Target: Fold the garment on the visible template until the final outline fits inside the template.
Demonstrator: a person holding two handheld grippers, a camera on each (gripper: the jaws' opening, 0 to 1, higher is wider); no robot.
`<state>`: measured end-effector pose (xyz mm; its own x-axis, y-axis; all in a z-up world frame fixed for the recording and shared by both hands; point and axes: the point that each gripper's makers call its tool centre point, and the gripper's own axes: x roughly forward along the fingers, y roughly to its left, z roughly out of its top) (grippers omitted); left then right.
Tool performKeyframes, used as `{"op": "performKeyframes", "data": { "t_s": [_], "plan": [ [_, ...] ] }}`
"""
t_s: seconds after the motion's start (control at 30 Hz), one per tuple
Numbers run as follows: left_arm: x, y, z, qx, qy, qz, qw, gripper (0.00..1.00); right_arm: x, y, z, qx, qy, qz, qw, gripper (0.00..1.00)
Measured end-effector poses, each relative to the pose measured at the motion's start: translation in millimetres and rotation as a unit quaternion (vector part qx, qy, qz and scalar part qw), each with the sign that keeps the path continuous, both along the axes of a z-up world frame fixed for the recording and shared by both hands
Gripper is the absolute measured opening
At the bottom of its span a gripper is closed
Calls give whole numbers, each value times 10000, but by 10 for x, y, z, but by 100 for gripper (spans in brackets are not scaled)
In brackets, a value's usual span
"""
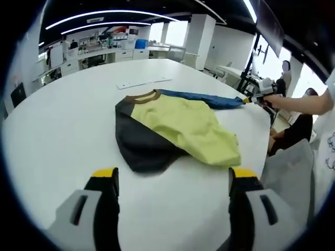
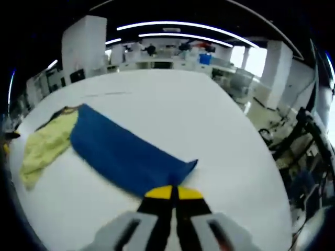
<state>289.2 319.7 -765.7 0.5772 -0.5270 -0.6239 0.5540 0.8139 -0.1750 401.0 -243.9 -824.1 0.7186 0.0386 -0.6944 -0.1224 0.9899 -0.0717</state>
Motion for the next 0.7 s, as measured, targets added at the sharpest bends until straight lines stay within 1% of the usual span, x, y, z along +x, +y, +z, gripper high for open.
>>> {"op": "performKeyframes", "data": {
  "t_s": [0.03, 0.17, 0.3, 0.37, 0.47, 0.57, 0.7],
  "plan": [
    [-2, 0, -10, 6, 15, -1, 10000, 83, 33, -64, -19, -71, 12, -7, 10000, 0],
    [-8, -18, -11, 21, 54, 2, 10000, 83, 52, -95, -4, -132, -15, -77, 9999, 0],
    [9, -43, -19, 57, 82, -8, 10000, 83, 183, -244, -57, -225, 25, -94, 9997, 0],
    [28, -33, -17, 29, 88, 20, 10000, 83, 236, -273, -82, -210, 25, -121, 9997, 0],
    [36, -34, -29, 46, 107, 30, 9999, 83, 186, -261, -96, -307, 51, -78, 9995, 0],
    [26, -58, -28, 47, 127, 44, 9999, 83, 184, -258, -89, -239, 73, -160, 9996, 0],
    [40, -52, -41, 31, 137, 81, 9999, 83, 174, -230, -101, -238, 144, -142, 9995, 0]
  ]
}}
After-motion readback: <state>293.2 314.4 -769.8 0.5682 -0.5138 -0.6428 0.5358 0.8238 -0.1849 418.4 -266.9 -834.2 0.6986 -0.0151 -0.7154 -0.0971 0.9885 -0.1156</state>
